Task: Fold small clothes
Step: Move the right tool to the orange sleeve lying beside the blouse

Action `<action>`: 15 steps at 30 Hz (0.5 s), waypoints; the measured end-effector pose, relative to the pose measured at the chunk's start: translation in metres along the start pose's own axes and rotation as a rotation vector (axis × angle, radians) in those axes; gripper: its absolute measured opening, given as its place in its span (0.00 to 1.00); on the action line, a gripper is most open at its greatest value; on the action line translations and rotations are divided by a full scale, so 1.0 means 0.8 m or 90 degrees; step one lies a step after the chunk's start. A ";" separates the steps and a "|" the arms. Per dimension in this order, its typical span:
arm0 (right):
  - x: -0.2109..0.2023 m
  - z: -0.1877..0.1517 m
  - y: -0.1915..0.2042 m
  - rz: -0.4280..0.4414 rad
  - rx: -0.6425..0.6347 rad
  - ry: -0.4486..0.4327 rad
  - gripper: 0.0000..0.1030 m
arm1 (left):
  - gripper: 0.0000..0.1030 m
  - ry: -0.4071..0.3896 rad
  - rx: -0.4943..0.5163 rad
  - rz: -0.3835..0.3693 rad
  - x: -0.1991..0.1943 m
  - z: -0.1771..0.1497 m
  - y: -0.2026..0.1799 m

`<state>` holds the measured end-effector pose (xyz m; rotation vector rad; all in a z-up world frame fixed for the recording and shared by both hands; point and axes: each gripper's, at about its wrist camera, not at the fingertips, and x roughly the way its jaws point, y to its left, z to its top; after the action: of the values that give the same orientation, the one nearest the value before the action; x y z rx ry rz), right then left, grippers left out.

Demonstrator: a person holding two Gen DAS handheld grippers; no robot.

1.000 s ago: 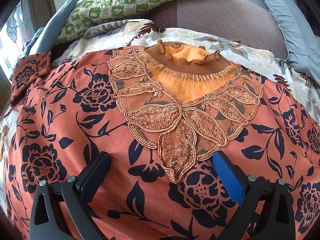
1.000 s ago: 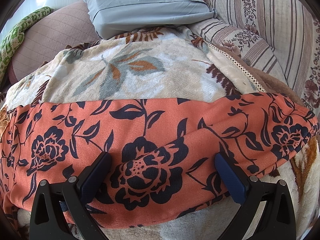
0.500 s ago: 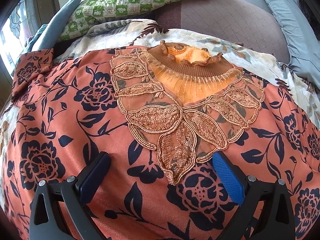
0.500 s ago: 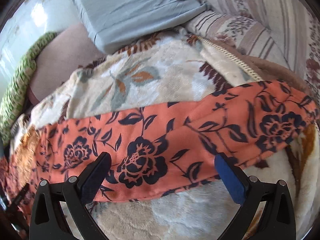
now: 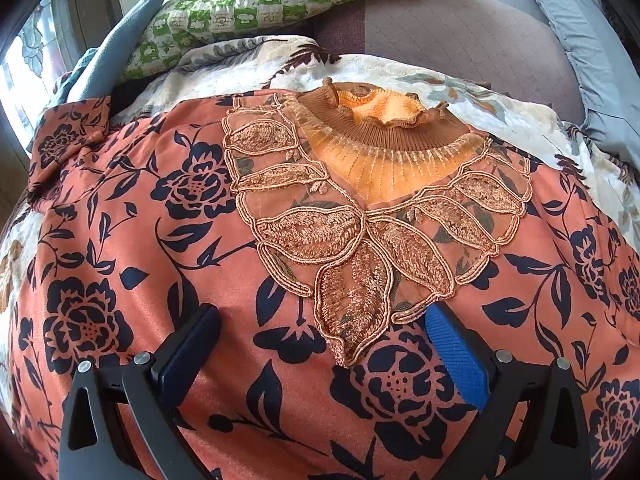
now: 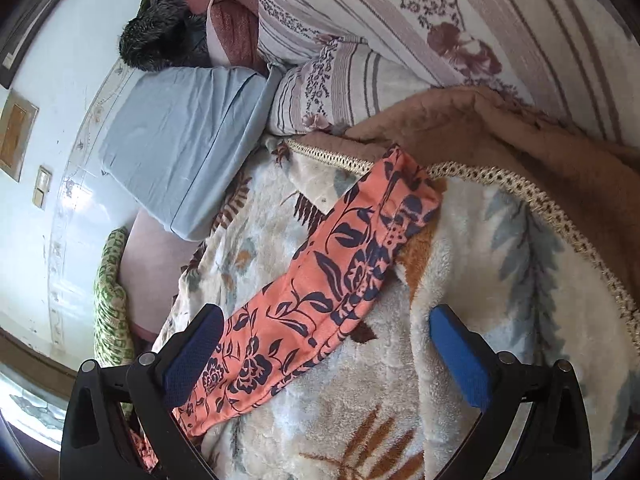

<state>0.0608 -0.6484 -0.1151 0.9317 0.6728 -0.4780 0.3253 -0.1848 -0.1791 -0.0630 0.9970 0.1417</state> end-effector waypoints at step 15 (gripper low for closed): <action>-0.008 -0.022 -0.007 0.085 0.046 0.001 0.93 | 0.79 0.082 0.022 -0.094 -0.015 0.044 0.011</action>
<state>0.0473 -0.6362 -0.1215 1.0378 0.5936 -0.3858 0.3470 -0.1727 -0.1500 -0.1154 1.1185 -0.0148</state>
